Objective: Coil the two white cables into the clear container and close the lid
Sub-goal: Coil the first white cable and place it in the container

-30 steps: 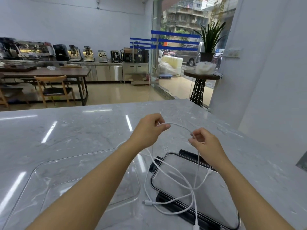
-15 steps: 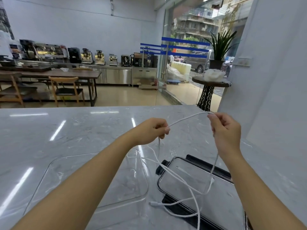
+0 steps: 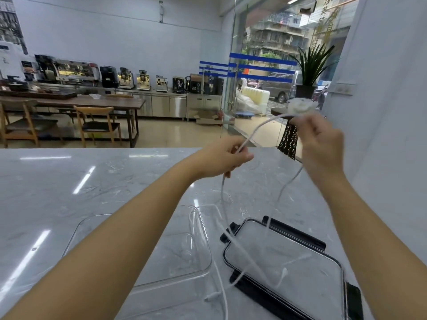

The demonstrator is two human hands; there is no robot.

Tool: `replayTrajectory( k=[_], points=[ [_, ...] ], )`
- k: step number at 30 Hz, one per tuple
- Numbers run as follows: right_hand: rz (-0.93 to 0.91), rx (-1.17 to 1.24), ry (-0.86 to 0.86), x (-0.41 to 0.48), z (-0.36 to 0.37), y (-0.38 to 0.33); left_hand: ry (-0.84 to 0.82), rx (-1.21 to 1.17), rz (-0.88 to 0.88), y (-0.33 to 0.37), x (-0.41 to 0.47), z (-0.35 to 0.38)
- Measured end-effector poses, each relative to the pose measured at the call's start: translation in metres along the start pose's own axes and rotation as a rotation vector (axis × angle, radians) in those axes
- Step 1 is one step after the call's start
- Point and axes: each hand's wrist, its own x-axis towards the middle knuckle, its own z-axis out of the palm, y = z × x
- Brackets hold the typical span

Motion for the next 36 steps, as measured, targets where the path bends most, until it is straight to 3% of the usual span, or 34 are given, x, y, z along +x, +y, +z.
replayTrajectory(
  k=[3,5,7,11,13,16,19,24,28,32,36],
  points=[
    [0.252,0.222,0.365,0.032,-0.027,0.010,-0.088,0.116,-0.197,-0.034,-0.018,-0.006],
    [0.364,0.157,0.444,0.040,-0.046,0.029,-0.017,0.157,-0.298,-0.055,-0.032,-0.017],
    [0.455,-0.091,0.271,0.033,-0.055,0.051,0.093,0.076,-0.374,-0.069,-0.044,-0.032],
    [0.567,-0.611,-0.397,0.002,-0.040,0.072,0.084,-0.043,-0.391,-0.062,-0.051,-0.051],
    [0.398,-0.719,-0.536,-0.009,-0.021,0.062,0.063,-0.072,-0.355,-0.046,-0.046,-0.049],
    [0.141,-0.300,-0.595,-0.020,0.010,0.026,0.070,-0.175,-0.281,-0.020,-0.037,-0.040],
    [0.103,-0.024,-0.692,-0.027,0.041,-0.004,0.125,-0.328,-0.205,-0.001,-0.036,-0.032],
    [-0.059,-0.177,-0.232,-0.023,0.065,-0.017,0.085,-0.543,-0.140,0.007,-0.057,-0.039],
    [-0.218,-0.203,-0.305,-0.023,0.080,-0.024,-0.034,-0.591,-0.115,0.007,-0.081,-0.048],
    [-0.056,0.180,-0.538,-0.025,0.098,-0.030,-0.022,-0.806,-0.033,0.001,-0.102,-0.059],
    [0.098,0.300,-0.462,-0.024,0.109,-0.019,-0.008,-1.062,0.014,-0.019,-0.132,-0.079]
  ],
)
